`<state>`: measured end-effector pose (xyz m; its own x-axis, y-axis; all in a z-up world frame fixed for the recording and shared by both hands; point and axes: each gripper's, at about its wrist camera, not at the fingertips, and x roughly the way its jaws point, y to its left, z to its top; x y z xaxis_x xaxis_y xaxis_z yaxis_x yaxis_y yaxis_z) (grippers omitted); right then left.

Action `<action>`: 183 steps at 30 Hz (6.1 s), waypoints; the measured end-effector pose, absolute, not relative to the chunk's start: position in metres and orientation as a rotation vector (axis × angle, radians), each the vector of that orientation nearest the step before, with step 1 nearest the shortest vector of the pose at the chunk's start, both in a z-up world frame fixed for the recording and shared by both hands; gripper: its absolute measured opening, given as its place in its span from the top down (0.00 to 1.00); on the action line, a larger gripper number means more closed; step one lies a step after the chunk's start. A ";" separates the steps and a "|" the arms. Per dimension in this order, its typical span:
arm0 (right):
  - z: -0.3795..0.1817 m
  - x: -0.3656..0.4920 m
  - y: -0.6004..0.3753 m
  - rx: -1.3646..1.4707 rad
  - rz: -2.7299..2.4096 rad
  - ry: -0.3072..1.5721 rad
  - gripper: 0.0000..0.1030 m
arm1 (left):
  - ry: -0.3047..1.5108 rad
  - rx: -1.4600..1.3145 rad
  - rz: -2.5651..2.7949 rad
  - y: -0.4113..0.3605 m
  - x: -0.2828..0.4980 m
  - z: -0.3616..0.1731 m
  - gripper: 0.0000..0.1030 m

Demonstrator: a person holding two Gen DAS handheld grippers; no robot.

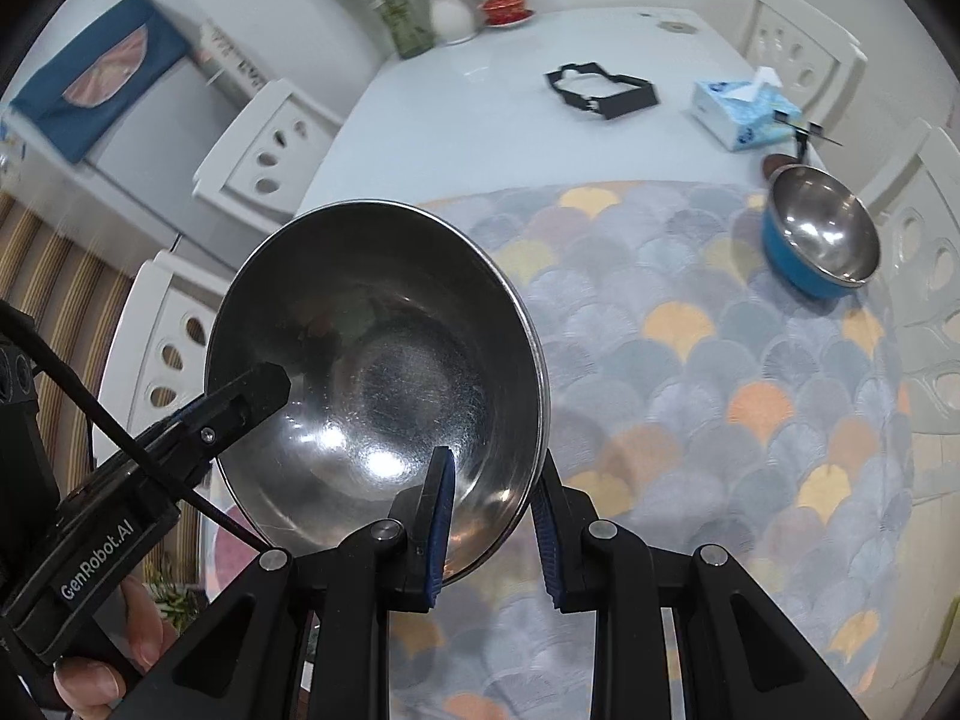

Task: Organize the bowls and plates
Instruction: 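Lift the red steel bowl with both tools toward the pink bowl, then lower the red steel bowl into the pink bowl with both tools, then open both tools and release the red steel bowl, then move both tools toward the blue steel bowl, then close both tools on the rim of the blue steel bowl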

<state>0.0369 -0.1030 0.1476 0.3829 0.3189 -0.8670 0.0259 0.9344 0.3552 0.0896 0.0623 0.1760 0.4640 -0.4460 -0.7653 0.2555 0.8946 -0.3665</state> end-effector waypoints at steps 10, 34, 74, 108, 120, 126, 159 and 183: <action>0.156 0.020 -0.040 0.296 0.261 1.151 0.75 | 0.980 -0.225 -0.371 0.125 0.060 0.178 0.86; 0.114 -0.025 0.072 0.097 0.372 1.349 0.74 | 1.078 -0.346 -0.296 0.229 -0.007 0.132 0.86; 0.096 -0.039 0.073 0.072 0.370 1.377 0.71 | 1.106 -0.340 -0.187 0.264 -0.014 0.102 0.80; 0.130 -0.050 -0.185 0.402 0.104 1.219 0.49 | 0.999 -0.109 -0.559 -0.005 0.052 0.190 0.77; 0.109 -0.039 -0.240 0.461 0.113 1.254 0.49 | 1.035 -0.092 -0.562 -0.057 0.055 0.177 0.77; 0.108 -0.029 -0.249 0.456 0.140 1.256 0.48 | 1.033 -0.093 -0.545 -0.063 0.055 0.175 0.77; 0.091 0.035 -0.378 0.673 -0.077 1.149 0.47 | 1.129 -0.099 -0.540 -0.135 0.159 0.150 0.54; 0.027 0.145 -0.421 0.643 -0.148 1.184 0.50 | 1.260 0.025 -0.645 -0.260 0.261 0.051 0.62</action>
<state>0.1453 -0.4206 0.0272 0.3909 0.2195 -0.8939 0.4323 0.8136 0.3889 0.2608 -0.2597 0.0510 0.1542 -0.4371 -0.8861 0.4636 0.8240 -0.3258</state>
